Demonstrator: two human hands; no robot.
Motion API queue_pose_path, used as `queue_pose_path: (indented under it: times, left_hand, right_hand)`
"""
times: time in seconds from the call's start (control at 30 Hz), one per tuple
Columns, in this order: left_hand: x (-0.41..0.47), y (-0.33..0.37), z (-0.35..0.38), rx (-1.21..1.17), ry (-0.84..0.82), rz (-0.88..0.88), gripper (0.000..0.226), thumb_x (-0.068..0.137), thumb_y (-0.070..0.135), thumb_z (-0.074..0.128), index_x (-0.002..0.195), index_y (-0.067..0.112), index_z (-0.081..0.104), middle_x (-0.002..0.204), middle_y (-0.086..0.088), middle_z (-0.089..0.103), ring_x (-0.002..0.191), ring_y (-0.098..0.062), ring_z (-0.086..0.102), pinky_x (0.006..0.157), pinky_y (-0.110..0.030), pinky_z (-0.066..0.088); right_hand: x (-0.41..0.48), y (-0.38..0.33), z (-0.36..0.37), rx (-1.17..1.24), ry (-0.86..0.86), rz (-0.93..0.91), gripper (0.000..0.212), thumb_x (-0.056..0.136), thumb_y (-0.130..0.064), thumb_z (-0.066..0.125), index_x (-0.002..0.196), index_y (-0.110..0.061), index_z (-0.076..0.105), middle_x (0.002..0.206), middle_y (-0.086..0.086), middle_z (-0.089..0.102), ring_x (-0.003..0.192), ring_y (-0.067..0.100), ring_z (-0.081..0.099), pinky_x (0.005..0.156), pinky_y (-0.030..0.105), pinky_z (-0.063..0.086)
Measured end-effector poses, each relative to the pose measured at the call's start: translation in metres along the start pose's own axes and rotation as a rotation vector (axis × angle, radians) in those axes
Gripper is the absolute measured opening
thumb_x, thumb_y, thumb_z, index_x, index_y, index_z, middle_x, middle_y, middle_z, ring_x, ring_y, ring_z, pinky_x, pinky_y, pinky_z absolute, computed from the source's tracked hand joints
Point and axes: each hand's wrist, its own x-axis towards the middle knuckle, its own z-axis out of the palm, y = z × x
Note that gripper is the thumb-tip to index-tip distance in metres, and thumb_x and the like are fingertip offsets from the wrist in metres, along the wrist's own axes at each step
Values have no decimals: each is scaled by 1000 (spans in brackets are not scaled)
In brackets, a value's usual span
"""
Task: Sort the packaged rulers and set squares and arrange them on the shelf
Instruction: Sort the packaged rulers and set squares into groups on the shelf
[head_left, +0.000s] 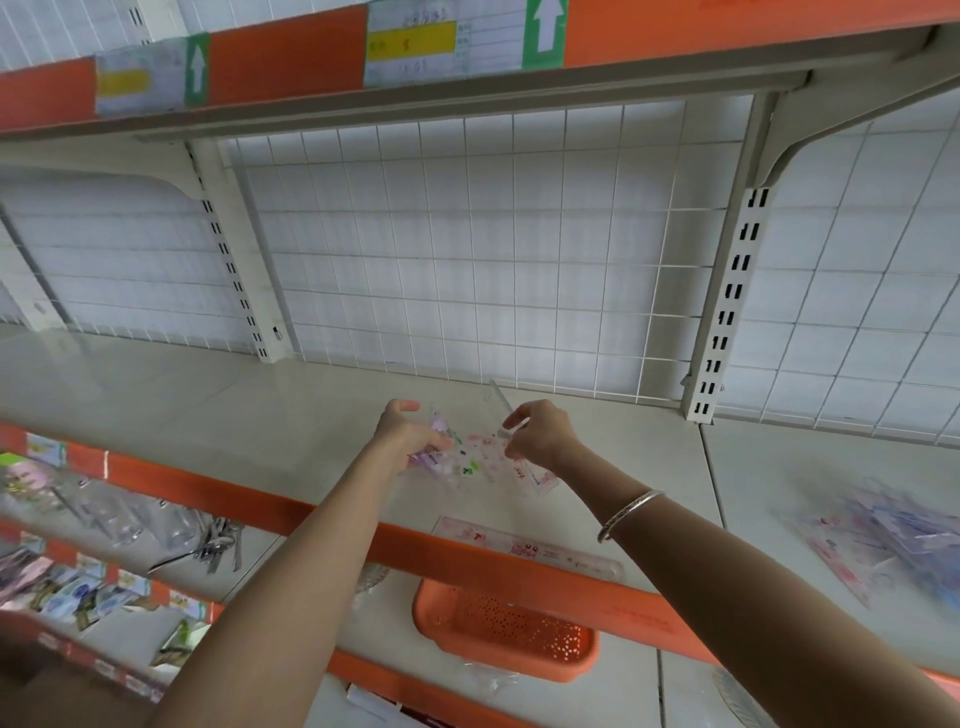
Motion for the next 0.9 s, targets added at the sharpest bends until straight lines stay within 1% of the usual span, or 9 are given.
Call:
queue_pose_path:
  times: [0.1,0.2,0.33,0.47,0.53,0.6,0.7,0.8,0.9]
  left_hand:
    - [3,-2,-5,33,0,4,77,71,-8,77,135,15,41,112,-9,53,68,-13,53,63,-27,45]
    - [5,-3,-7,44,-11,5,77,71,-8,77,135,16,40,117,-10,54,70,-13,53,61,-25,43]
    - [12,-6,-9,47,-18,14,79,69,-6,79,135,17,41,129,-12,53,95,-21,57,58,-23,42]
    - [18,-8,-8,53,-33,8,81,67,-4,80,134,19,42,132,-11,51,94,-20,54,57,-24,41]
    - [19,-8,-7,60,-39,6,81,67,-5,80,134,19,42,133,-10,51,93,-20,54,57,-24,41]
    - [21,-9,-6,66,-42,6,81,67,-5,81,133,19,42,132,-12,52,93,-21,54,58,-24,42]
    - [22,-11,-5,72,-59,-11,81,66,-5,81,132,20,42,130,-13,53,89,-24,55,59,-25,43]
    - [20,-12,-3,82,-79,-28,83,66,-4,81,133,21,40,131,-14,51,93,-27,56,55,-26,42]
    - [19,-12,-1,71,-87,-26,88,67,-5,80,138,23,36,134,-14,49,103,-30,58,54,-25,41]
  right_hand:
    - [8,-9,12,-58,-23,-14,40,72,0,76,111,-5,66,113,11,63,92,21,59,74,22,48]
    - [12,-13,20,-138,-51,-8,45,70,-6,80,113,-1,66,115,12,63,106,25,59,84,26,50]
    - [20,-11,27,-230,-71,19,50,63,-9,83,108,2,65,112,13,64,96,24,60,84,35,54]
    - [27,-14,29,-269,-54,27,32,65,-9,81,89,-4,60,106,11,61,85,25,52,90,39,49]
    - [27,-17,28,-310,-78,52,39,63,-14,85,71,-8,48,96,10,56,86,26,50,88,41,46]
    - [26,-18,26,-343,-111,81,49,58,-20,89,68,-13,41,91,8,52,90,27,52,90,43,46]
    - [25,-19,22,-366,-135,121,53,55,-27,91,73,-12,43,98,10,57,102,30,56,95,43,46]
    - [22,-17,17,-349,-149,154,59,56,-27,90,92,-9,47,109,12,58,107,31,55,96,42,46]
    - [19,-10,11,-251,-171,165,56,62,-21,86,104,-5,54,98,9,58,90,23,55,76,28,47]
